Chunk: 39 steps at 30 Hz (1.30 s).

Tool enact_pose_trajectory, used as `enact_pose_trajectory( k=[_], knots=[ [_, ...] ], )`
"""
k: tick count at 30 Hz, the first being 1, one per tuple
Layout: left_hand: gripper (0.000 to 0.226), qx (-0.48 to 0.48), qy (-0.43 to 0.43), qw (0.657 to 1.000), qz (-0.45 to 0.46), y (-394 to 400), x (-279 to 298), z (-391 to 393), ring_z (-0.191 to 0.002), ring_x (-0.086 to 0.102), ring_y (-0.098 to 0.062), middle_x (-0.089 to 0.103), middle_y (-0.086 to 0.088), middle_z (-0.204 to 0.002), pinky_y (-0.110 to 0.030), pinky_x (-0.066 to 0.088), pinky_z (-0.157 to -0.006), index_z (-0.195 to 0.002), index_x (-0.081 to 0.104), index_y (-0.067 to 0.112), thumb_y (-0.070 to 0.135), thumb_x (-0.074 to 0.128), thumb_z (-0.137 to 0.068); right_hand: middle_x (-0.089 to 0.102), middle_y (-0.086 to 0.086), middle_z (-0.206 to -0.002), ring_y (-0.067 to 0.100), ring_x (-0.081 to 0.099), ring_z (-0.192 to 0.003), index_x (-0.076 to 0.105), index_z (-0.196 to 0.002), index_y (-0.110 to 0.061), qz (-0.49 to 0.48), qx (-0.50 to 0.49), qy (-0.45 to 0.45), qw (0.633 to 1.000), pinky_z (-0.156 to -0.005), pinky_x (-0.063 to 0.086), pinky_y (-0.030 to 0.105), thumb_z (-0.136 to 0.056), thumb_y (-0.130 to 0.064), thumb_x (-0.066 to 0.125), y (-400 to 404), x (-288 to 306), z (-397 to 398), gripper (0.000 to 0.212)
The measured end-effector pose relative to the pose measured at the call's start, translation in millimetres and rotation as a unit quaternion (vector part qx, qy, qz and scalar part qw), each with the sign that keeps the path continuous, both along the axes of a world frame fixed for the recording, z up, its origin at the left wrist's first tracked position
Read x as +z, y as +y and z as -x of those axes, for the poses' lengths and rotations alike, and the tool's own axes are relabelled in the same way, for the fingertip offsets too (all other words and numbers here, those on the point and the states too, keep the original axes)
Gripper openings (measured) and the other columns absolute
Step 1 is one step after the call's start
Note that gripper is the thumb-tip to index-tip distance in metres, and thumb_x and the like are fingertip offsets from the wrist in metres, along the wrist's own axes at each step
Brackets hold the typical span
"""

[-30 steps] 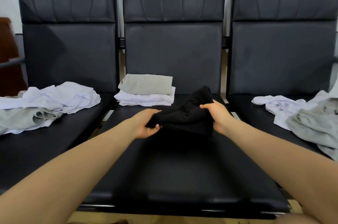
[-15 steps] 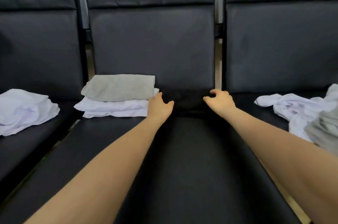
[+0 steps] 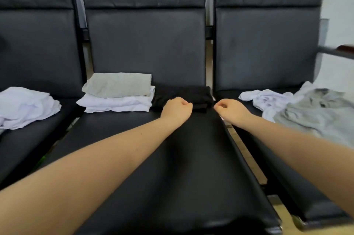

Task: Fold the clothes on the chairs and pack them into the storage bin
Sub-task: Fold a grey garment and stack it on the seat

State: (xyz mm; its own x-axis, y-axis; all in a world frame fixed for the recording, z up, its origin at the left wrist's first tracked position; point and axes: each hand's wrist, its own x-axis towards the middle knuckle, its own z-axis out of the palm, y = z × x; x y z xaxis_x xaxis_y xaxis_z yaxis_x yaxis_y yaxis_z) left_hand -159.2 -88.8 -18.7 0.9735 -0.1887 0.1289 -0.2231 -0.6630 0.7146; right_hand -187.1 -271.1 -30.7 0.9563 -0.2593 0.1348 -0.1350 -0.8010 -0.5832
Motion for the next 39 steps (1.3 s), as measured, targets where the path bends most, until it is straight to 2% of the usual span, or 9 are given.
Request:
enact_pose_trajectory(
  k=[2,5,8,15,20,26,32,35,39],
  knots=[
    [0.037,-0.037,0.039,0.997,0.062,-21,8,35,-0.059,0.041,-0.016,0.040,0.001,-0.060,-0.031,0.041,-0.059,-0.060,0.036,0.020,0.027,0.045,-0.094,0.070,0.005,-0.095,0.022,0.063,-0.090,0.070,-0.095,-0.012,-0.034,-0.016,-0.020,0.999,-0.082,0.049,0.033,-0.093,-0.024,0.050,-15,1,37,0.022],
    [0.023,-0.067,0.091,0.986,0.126,-51,9,71,-0.078,0.050,-0.016,0.050,0.001,-0.079,-0.038,0.051,-0.086,-0.074,0.046,0.023,0.030,0.045,-0.097,0.067,0.005,-0.076,0.015,0.059,-0.061,0.065,-0.082,-0.015,-0.169,-0.040,-0.043,0.984,-0.055,0.046,0.023,-0.093,-0.014,0.047,-33,0,75,0.021],
    [0.028,-0.103,0.132,0.977,0.129,-87,9,99,-0.084,0.053,-0.019,0.052,-0.001,-0.086,-0.038,0.052,-0.089,-0.070,0.044,0.026,0.029,0.045,-0.098,0.064,0.002,-0.069,0.014,0.057,-0.055,0.065,-0.084,-0.015,-0.195,-0.090,-0.081,0.973,-0.052,0.044,0.020,-0.092,-0.013,0.049,-67,6,111,0.019],
    [0.021,-0.153,0.167,0.969,0.097,-171,22,111,-0.088,0.054,-0.021,0.058,-0.007,-0.099,-0.033,0.051,-0.086,-0.096,0.060,0.012,0.025,0.045,-0.096,0.062,0.020,-0.079,0.030,0.057,-0.077,0.063,-0.085,0.002,-0.111,-0.232,-0.114,0.960,-0.069,0.042,0.037,-0.093,-0.028,0.048,-167,17,158,0.035],
    [0.030,-0.171,0.144,0.970,0.091,-224,13,101,-0.089,0.054,-0.023,0.063,-0.018,-0.116,-0.038,0.051,-0.091,-0.114,0.063,0.003,0.020,0.047,-0.095,0.059,0.021,-0.124,0.037,0.053,-0.113,0.054,-0.127,0.003,-0.075,-0.309,-0.090,0.944,-0.093,0.039,0.039,-0.095,-0.037,0.054,-216,5,158,0.051],
    [0.038,-0.113,0.183,0.974,0.076,-256,-12,93,-0.081,0.058,-0.024,0.055,-0.006,-0.098,-0.033,0.056,-0.082,-0.114,0.053,0.006,0.036,0.047,-0.093,0.058,0.004,-0.077,0.020,0.053,-0.071,0.056,-0.084,-0.010,-0.140,-0.327,-0.108,0.928,-0.065,0.036,0.033,-0.093,-0.036,0.057,-239,-34,156,0.027],
    [0.048,-0.158,0.161,0.970,-0.086,-271,3,98,-0.124,0.050,-0.032,0.050,-0.015,-0.136,-0.042,0.044,-0.104,-0.138,0.043,0.010,0.033,0.046,-0.095,0.049,0.002,-0.067,0.017,0.045,-0.064,0.058,-0.081,-0.012,-0.271,-0.293,-0.216,0.891,-0.063,0.041,0.030,-0.094,-0.026,0.058,-235,-29,161,0.019],
    [0.040,-0.164,0.170,0.971,-0.046,-273,1,107,-0.109,0.055,-0.029,0.054,-0.015,-0.127,-0.035,0.046,-0.097,-0.134,0.045,0.007,0.025,0.041,-0.098,0.049,-0.001,-0.069,0.012,0.044,-0.064,0.058,-0.080,-0.018,-0.333,-0.287,-0.275,0.855,-0.063,0.041,0.025,-0.096,-0.024,0.056,-228,-20,163,0.018],
    [0.033,-0.098,0.310,0.929,0.177,-264,-1,111,-0.072,0.049,-0.019,0.054,-0.010,-0.101,-0.027,0.049,-0.065,-0.125,0.052,0.006,0.020,0.044,-0.096,0.058,-0.007,-0.094,0.009,0.051,-0.087,0.062,-0.101,-0.019,-0.432,-0.300,-0.302,0.796,-0.086,0.041,0.029,-0.096,-0.029,0.054,-213,7,161,0.014]
  ],
)
